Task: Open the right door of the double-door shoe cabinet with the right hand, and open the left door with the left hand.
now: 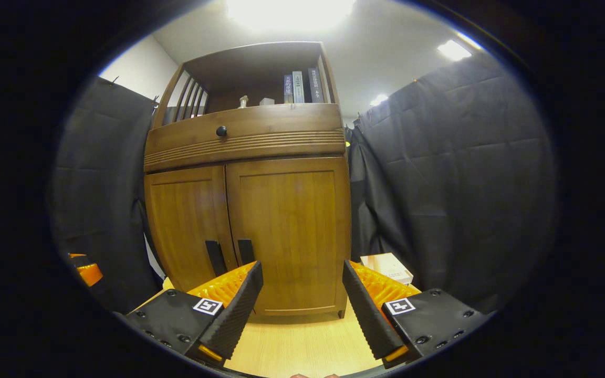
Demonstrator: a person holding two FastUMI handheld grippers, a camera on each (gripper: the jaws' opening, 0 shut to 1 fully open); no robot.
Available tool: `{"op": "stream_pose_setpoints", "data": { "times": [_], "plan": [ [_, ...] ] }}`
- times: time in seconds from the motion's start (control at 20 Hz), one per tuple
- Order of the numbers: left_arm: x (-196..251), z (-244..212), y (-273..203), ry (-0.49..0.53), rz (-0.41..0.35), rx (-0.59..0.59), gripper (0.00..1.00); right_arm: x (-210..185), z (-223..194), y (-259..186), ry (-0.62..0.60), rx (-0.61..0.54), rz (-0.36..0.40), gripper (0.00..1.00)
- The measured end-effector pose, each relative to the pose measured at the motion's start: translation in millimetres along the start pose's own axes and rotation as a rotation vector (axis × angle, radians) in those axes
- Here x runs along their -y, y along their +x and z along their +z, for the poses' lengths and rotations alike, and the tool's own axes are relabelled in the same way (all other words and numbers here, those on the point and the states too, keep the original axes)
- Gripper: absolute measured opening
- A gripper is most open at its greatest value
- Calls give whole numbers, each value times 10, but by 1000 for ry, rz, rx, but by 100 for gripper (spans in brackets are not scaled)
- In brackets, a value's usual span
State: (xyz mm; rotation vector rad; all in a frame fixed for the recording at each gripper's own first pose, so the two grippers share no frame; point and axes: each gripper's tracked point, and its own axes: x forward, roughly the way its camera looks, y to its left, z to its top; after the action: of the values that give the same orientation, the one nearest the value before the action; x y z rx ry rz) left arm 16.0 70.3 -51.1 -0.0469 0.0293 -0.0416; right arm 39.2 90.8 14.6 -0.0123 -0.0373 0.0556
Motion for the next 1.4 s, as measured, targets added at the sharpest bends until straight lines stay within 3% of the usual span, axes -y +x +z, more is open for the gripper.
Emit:
{"op": "stream_pose_setpoints", "data": {
  "times": [0.2, 0.65, 0.9, 1.2, 1.4],
  "plan": [
    [-47, -158, -52, 9, 3, -23, 94, -218, 90, 291, -47, 19, 54, 96],
    [-304, -346, -19, -45, 53, -59, 96, -838, -161, 1028, -49, 6, 151, 96],
    [-567, -479, -3, -78, 105, -83, 95, -1029, -552, 1430, -20, -89, 156, 96],
    [-746, -554, 23, -74, 152, -115, 95, -998, -769, 1787, -45, -109, 97, 95],
    [-656, -473, 18, -75, 114, -100, 96, -1015, -835, 2006, -19, -133, 74, 95]
  ]
}}
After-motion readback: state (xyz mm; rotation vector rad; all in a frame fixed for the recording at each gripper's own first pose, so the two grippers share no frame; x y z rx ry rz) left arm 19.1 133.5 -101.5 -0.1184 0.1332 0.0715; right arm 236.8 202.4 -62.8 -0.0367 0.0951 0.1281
